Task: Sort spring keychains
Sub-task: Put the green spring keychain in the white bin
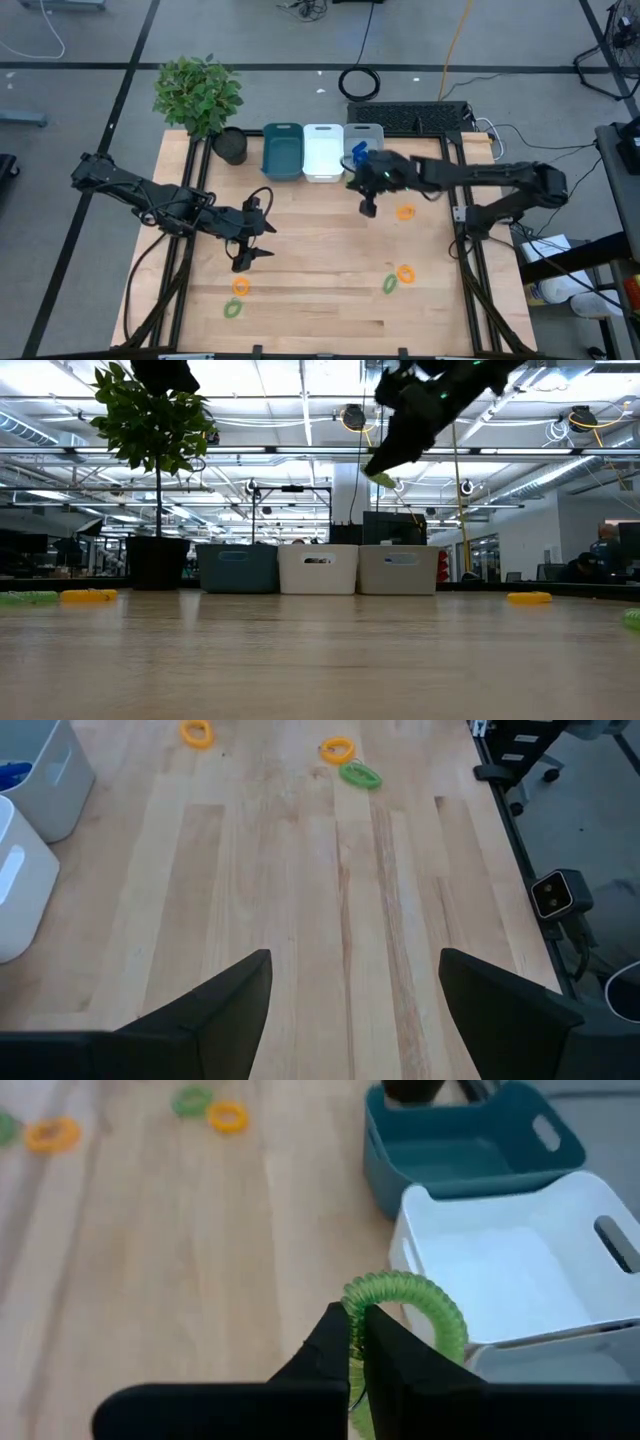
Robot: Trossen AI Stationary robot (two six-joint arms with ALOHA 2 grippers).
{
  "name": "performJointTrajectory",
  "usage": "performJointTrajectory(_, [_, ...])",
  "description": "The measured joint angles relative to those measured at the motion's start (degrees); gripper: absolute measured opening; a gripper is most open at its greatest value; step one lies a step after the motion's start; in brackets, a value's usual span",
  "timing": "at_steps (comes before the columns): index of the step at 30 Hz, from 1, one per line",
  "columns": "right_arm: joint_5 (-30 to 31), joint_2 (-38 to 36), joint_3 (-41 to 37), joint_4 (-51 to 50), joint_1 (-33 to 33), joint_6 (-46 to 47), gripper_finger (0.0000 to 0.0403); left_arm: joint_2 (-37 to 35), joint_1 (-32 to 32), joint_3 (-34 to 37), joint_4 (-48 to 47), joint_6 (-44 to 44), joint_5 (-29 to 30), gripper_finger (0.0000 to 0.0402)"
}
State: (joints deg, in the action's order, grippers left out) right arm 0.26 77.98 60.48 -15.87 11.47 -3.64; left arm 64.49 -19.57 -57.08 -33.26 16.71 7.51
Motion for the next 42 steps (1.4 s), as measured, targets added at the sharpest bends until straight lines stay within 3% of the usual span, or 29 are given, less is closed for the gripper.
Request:
performJointTrajectory(4, [-3.36,6.55,7.42,-6.06,4.67,-5.27,0.0000,0.00,0.00,0.00,-0.01,0.00,0.01,0.0292])
performJointTrajectory(13, [-3.45,22.02,26.12,-19.87,10.66,-15.77,0.0000,0.00,0.00,0.00,-0.02,-0.03,0.02,0.0292])
performJointTrajectory(23, [-3.55,35.63,39.74,-23.59,12.19,-23.30,0.0000,0.00,-0.02,0.00,-0.04,-0.02,0.02,0.0292])
performJointTrajectory(33, [-4.68,44.34,42.02,-23.49,12.09,-25.73,0.0000,0.00,0.00,0.00,-0.02,-0.02,0.04,0.0292])
performJointTrajectory(42, [-4.55,45.71,41.98,-22.88,12.09,-25.95,0.0000,0.00,0.00,0.00,0.00,-0.02,0.07,0.0292])
